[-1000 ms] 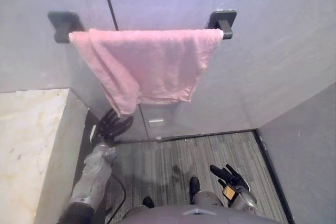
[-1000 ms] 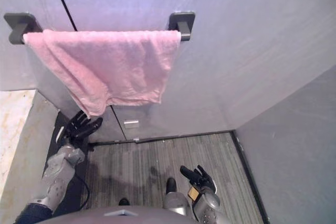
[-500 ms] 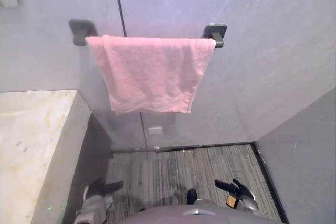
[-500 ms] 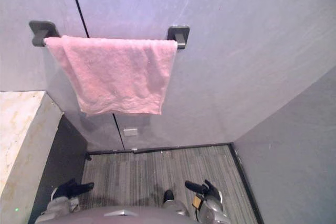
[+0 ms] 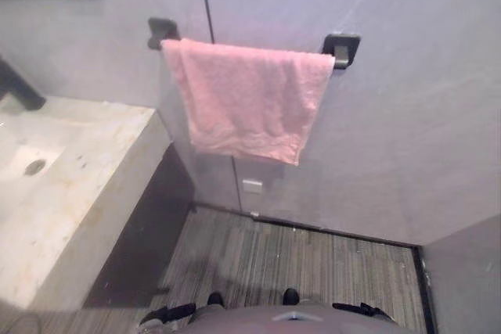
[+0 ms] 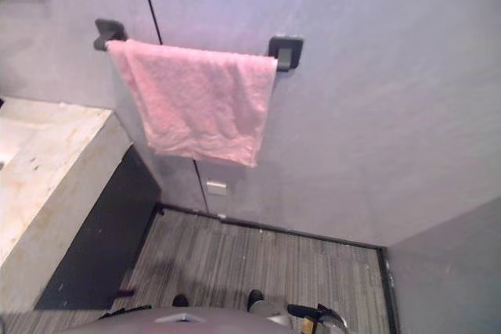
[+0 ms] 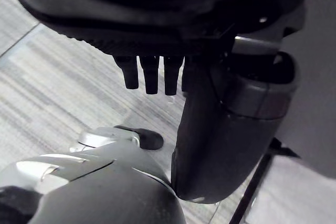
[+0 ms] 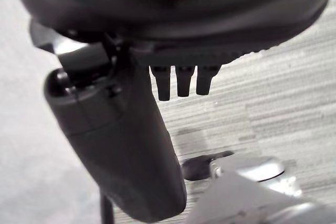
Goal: Organize the bathroom.
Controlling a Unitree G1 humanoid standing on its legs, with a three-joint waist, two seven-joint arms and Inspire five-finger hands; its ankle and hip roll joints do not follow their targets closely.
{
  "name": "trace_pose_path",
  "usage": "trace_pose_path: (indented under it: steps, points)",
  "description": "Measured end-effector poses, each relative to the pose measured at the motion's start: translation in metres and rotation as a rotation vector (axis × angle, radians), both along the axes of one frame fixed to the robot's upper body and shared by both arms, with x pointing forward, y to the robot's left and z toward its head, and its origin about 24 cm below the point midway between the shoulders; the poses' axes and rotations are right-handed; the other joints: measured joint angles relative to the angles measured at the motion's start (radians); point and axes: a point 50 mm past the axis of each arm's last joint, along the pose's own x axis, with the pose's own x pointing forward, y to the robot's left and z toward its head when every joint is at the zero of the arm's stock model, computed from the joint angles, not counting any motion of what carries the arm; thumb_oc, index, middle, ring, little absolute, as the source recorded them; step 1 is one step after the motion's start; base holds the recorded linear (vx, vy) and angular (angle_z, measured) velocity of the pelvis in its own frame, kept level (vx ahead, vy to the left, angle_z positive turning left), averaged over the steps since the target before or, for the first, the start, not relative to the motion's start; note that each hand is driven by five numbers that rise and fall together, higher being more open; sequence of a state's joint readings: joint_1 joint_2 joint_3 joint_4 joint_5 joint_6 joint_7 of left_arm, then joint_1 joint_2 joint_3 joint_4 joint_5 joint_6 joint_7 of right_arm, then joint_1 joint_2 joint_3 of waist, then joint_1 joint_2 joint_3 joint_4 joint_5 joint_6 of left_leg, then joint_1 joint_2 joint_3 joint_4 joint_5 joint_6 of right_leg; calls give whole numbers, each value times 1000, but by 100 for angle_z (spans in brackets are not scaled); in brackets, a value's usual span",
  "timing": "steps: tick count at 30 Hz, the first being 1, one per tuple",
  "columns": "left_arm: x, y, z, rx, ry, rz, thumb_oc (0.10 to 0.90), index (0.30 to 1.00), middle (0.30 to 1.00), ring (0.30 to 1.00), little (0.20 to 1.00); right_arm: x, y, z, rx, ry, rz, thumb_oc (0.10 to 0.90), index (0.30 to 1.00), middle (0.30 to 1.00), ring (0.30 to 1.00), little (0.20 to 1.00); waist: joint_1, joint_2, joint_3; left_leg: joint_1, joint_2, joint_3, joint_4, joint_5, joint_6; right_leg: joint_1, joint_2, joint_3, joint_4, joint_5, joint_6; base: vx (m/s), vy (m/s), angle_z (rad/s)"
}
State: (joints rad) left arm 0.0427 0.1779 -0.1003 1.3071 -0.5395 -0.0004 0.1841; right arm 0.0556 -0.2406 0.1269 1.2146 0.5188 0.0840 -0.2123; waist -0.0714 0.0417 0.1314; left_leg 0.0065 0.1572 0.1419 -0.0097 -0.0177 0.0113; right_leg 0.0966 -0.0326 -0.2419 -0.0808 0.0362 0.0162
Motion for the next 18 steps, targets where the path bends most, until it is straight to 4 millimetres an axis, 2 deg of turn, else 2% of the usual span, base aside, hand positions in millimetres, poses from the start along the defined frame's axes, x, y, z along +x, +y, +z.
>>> trace_pose_path:
  steps: [1,2,3,6,8,9,10,11,12,13,14,15,16,18]
  points:
    - [1,2,0,3,2,-3,800,900,900,900,900,-3,1,-1,13,13,3,800,900,900,900,900,1,-1,0,0,2,15,-13,-18,3,0,-4,-9,0,-2,-4,-209,68,93]
    - [3,4,1,5,-1,-1,800,900,900,900,900,-5,2,-2,38,29,13,800,900,900,900,900,2,-14,7,1,-3,45,-5,-27,11,3,-29,-50,-6,-1,-18,-199,91,83]
    - [5,6,2,2,-2,30,800,900,900,900,900,-6,4,-2,55,41,33,800,900,900,900,900,2,-28,15,0,-12,63,27,-12,-14,19,-51,-74,-7,-4,-18,-217,130,83]
    - [3,9,2,18,9,36,800,900,900,900,900,-10,2,-2,71,67,72,800,900,900,900,900,-2,-43,11,5,-21,141,155,-7,-29,55,-89,-162,-7,-14,-6,-145,161,79]
    - [3,10,2,28,13,19,800,900,900,900,900,-12,1,-2,75,77,72,800,900,900,900,900,-14,-46,3,5,-20,156,174,-6,-24,63,-93,-189,-6,-24,8,-85,166,69]
    - [2,9,2,28,20,20,800,900,900,900,900,-12,0,-2,72,84,78,800,900,900,900,900,-13,-38,-6,3,-16,169,179,4,-5,65,-88,-199,1,-20,18,-94,249,52]
    - [2,8,2,27,27,14,800,900,900,900,900,-14,-1,-2,69,93,86,800,900,900,900,900,-16,-25,-13,2,-16,180,165,-4,-9,62,-76,-205,21,-35,33,-111,322,102]
    - [3,10,2,41,40,-29,800,900,900,900,900,-17,4,-4,90,101,70,800,900,900,900,900,-22,-30,-19,0,-52,138,107,20,-27,34,-64,-100,69,-73,22,-158,579,159]
    - [13,7,3,51,30,-106,800,900,900,900,900,-27,5,-5,113,132,48,800,900,900,900,900,-27,-51,-39,16,-80,119,-2,56,10,39,-75,-105,55,-88,18,-106,479,183]
    - [16,6,3,55,26,-142,800,900,900,900,900,-29,7,-5,121,145,40,800,900,900,900,900,-28,-57,-41,36,-93,171,-66,45,28,45,-91,-115,43,-78,18,-68,511,182]
    - [23,6,4,62,17,-165,800,900,900,900,900,-29,8,-6,125,146,35,800,900,900,900,900,-22,-87,-50,52,-110,254,-73,18,38,57,-133,-174,53,-61,47,-23,325,138]
    - [24,3,4,56,17,-169,800,900,900,900,900,-27,4,-5,113,141,31,800,900,900,900,900,-25,-70,-43,54,-106,267,-54,21,32,64,-141,-181,77,-61,47,-21,398,128]
    - [23,-1,3,49,21,-175,800,900,900,900,900,-20,-6,-2,88,126,22,800,900,900,900,900,-29,-43,-38,53,-95,253,-41,51,-3,67,-149,-174,120,-61,47,-11,314,84]
    - [15,-3,1,49,43,-193,800,900,900,900,900,-15,-12,1,62,120,29,800,900,900,900,900,-28,-22,-47,95,-122,212,-73,65,7,68,-174,-161,207,-63,45,-10,249,70]
